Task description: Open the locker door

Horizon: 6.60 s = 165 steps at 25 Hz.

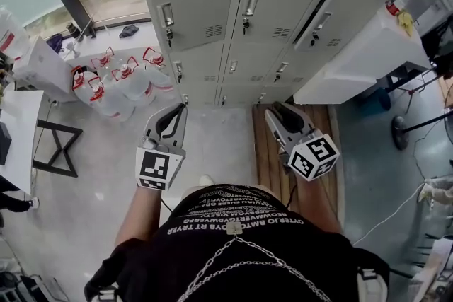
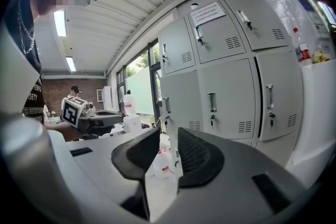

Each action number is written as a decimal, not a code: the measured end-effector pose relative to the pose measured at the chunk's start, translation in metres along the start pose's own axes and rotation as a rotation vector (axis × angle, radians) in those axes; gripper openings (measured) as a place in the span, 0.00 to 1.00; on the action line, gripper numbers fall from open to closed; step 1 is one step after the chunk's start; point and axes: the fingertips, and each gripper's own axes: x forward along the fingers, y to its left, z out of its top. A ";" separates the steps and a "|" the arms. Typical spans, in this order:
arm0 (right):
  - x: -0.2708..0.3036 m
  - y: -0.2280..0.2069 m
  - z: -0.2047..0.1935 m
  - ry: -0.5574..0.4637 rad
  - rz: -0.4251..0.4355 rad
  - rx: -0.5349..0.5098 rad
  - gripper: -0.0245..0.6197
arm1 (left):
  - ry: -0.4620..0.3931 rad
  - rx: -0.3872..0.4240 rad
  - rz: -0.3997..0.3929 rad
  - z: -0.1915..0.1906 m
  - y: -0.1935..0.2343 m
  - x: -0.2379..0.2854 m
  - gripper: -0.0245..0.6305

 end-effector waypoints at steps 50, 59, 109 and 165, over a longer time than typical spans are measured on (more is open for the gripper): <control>0.225 -0.154 0.044 0.009 0.184 0.007 0.19 | 0.099 -0.065 0.102 -0.018 0.086 0.168 0.04; 0.281 -0.193 0.059 -0.006 0.152 -0.009 0.19 | 0.162 -0.083 0.218 -0.027 0.102 0.163 0.04; 0.161 -0.179 0.020 0.050 -0.143 0.077 0.23 | 0.106 -0.055 0.060 -0.029 0.034 0.053 0.04; -0.037 -0.047 0.004 -0.005 -0.193 -0.047 0.03 | -0.136 -0.036 -0.314 0.068 -0.098 0.061 0.04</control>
